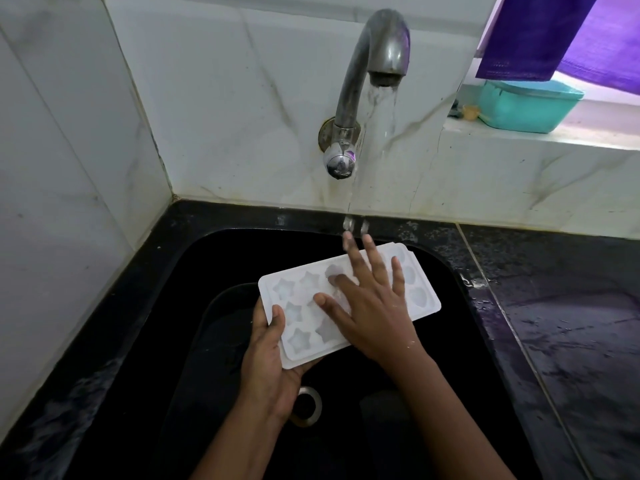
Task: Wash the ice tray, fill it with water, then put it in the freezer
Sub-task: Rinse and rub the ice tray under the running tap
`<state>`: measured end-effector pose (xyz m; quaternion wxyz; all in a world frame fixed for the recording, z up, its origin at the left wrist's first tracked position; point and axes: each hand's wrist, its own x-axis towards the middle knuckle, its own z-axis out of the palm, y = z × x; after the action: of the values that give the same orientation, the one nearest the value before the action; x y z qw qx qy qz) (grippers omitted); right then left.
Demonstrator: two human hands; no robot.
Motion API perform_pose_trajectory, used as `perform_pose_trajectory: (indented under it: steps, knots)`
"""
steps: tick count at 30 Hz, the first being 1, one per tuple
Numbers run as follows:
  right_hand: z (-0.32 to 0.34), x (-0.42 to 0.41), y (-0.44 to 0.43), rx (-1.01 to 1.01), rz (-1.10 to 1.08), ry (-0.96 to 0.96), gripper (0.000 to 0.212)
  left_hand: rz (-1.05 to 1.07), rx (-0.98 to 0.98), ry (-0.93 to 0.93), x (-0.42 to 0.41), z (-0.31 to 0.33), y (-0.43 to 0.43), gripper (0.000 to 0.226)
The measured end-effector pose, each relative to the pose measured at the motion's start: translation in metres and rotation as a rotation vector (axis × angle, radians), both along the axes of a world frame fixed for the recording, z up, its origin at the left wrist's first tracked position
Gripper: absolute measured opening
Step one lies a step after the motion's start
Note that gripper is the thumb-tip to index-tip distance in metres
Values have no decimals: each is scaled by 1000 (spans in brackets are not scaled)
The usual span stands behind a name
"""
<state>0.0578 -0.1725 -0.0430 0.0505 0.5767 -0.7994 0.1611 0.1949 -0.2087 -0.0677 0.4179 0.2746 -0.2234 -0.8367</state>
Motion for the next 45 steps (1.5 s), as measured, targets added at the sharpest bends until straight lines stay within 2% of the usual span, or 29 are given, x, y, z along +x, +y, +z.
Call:
perform_pose_trajectory:
  steps: [3,7,9,12,15,20,24,28,32,36,41,45]
  knots:
    - [-1,-4,2,-59,-65,-10,77,-17,-8,-16,-1,1,4,37]
    - [1,2,2,45,14,-11,81,-13,-24,-9,0,3,3,37]
    - [1,-3,5,15,3,-35,83,-11,-26,-16,1,2,2,36]
    - [4,-4,2,-7,-42,-37,76,-25,-20,-12,0,2,2,36]
    - [7,0,-1,74,31,-49,74,-14,-19,6,2,3,-1,37]
    - [8,-4,-1,9,-46,-74,70,-32,-36,-11,1,3,-1,37]
    - [8,2,-2,63,24,-82,74,-15,-46,20,2,2,-4,38]
    - [9,-5,-2,9,-45,-90,70,-35,-62,-17,1,2,-3,38]
    - [6,3,-3,69,28,-97,75,-9,-50,10,2,2,-5,37]
    - [7,-7,-1,7,-61,-106,70,-39,-58,-19,0,2,-2,37]
    - [3,2,-3,9,16,-109,72,-11,-51,10,1,3,-2,36]
    - [8,-4,-3,-18,-83,-87,68,-33,-70,-32,-1,4,1,43]
